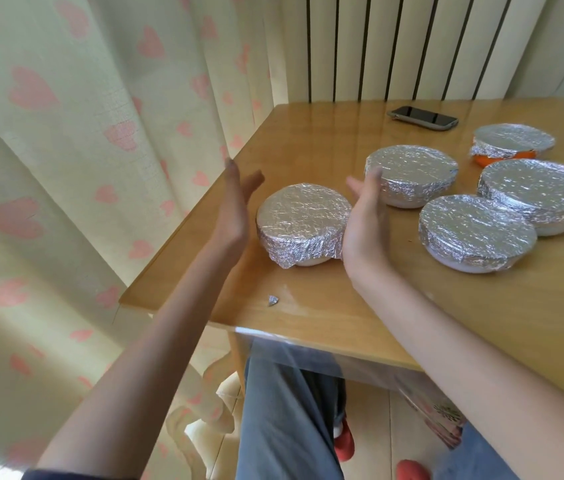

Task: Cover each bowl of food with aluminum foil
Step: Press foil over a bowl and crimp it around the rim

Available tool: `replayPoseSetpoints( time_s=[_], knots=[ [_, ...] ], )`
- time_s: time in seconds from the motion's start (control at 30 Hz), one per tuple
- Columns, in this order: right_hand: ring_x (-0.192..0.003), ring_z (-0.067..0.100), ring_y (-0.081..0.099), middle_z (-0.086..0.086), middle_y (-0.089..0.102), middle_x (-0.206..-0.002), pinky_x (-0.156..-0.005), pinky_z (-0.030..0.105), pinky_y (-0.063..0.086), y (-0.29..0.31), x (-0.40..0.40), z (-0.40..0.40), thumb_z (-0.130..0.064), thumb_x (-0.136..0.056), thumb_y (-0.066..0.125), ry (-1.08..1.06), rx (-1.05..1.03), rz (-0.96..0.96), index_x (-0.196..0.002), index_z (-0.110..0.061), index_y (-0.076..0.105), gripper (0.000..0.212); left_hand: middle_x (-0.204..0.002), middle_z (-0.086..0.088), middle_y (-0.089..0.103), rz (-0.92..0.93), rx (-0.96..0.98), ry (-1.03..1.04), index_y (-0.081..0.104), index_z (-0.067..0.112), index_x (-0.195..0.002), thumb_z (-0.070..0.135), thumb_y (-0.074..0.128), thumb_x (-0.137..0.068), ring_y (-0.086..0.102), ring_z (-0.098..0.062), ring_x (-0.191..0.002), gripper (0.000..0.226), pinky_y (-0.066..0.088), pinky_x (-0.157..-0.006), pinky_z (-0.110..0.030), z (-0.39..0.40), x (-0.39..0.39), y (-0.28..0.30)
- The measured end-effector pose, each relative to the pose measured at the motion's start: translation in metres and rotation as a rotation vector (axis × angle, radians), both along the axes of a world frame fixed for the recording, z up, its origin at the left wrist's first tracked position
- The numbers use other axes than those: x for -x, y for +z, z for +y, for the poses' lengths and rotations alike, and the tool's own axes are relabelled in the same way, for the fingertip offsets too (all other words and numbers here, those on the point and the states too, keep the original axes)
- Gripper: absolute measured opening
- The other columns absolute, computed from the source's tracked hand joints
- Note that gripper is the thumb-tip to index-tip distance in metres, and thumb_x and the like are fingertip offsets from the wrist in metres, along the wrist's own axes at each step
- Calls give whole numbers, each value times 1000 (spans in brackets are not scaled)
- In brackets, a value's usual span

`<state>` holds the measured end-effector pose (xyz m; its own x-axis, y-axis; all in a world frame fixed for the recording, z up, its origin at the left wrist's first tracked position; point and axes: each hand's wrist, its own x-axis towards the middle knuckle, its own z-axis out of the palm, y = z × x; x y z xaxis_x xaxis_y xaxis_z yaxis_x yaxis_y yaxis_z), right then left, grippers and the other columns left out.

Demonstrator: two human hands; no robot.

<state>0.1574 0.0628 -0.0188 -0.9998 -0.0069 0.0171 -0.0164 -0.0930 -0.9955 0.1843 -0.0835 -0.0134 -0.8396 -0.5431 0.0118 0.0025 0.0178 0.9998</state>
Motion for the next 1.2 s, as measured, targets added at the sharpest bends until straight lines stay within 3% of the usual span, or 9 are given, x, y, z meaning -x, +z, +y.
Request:
replayPoseSetpoints(
  time_s=[0.13,0.27,0.37,0.53,0.63,0.77,0.93,1.1,1.2],
  knots=[
    [-121,13,48,-3,57,-132,-93,25,34,-6,-5,-15,-49,-101,18,-23,-23,35,-127,-20,60,57,-107,-15,73,-64,-223,-88,67,6,-112,68,20,-96,69,-30,-100,80,53,-93,-42,14,4,1],
    [-101,18,62,2,70,-105,-95,39,47,-7,15,-16,-61,-95,19,89,28,-3,-98,-26,72,63,-83,-8,76,-62,-268,-13,68,13,-95,67,17,-97,73,-22,-78,75,56,-73,-33,19,-5,-9],
    [-99,22,66,6,72,-100,-96,45,48,-8,28,-12,-64,-94,18,222,55,-23,-98,-20,73,71,-100,-11,75,-30,-287,-15,68,14,-104,69,14,-96,71,-28,-95,77,55,-86,-38,26,-11,-13],
    [-100,23,66,12,70,-106,-93,39,50,-6,36,-3,-59,-98,14,411,26,-10,-111,-10,68,74,-106,-12,74,0,-232,18,67,11,-112,64,11,-99,69,-26,-101,79,52,-97,-43,32,-21,-14],
    [-111,15,59,1,66,-116,-94,26,42,4,36,8,-51,-101,16,338,-220,155,-118,-16,64,62,-102,-3,75,18,-91,-36,67,15,-110,59,8,-100,70,-11,-92,75,54,-81,-23,24,-28,-17],
    [-117,1,45,-6,57,-127,-82,-4,25,4,8,27,-33,-104,26,1,-285,386,-127,-15,58,43,-157,7,32,89,268,-171,29,23,-152,73,27,-91,29,-2,-142,79,18,-119,-29,-8,-34,-8],
    [-139,10,27,-3,34,-152,-94,10,16,-4,4,11,-41,-103,23,212,-327,239,-146,-17,33,51,-165,4,1,-225,999,-640,-10,54,-148,78,71,-53,-5,-14,-151,127,10,-122,-49,-9,-18,23],
    [-143,13,22,-2,34,-152,-109,21,18,-4,10,14,-43,-102,24,329,-442,306,-146,-18,34,51,-159,6,14,-445,1186,-585,0,57,-148,79,57,-46,13,-25,-144,119,24,-111,-42,13,-16,23],
    [-133,13,38,2,47,-142,-102,16,26,0,11,21,-36,-102,34,178,-471,430,-139,-14,43,44,-153,-2,19,-568,1182,-502,6,61,-145,76,55,-49,17,-30,-140,108,28,-107,-45,25,-18,27]
  ],
)
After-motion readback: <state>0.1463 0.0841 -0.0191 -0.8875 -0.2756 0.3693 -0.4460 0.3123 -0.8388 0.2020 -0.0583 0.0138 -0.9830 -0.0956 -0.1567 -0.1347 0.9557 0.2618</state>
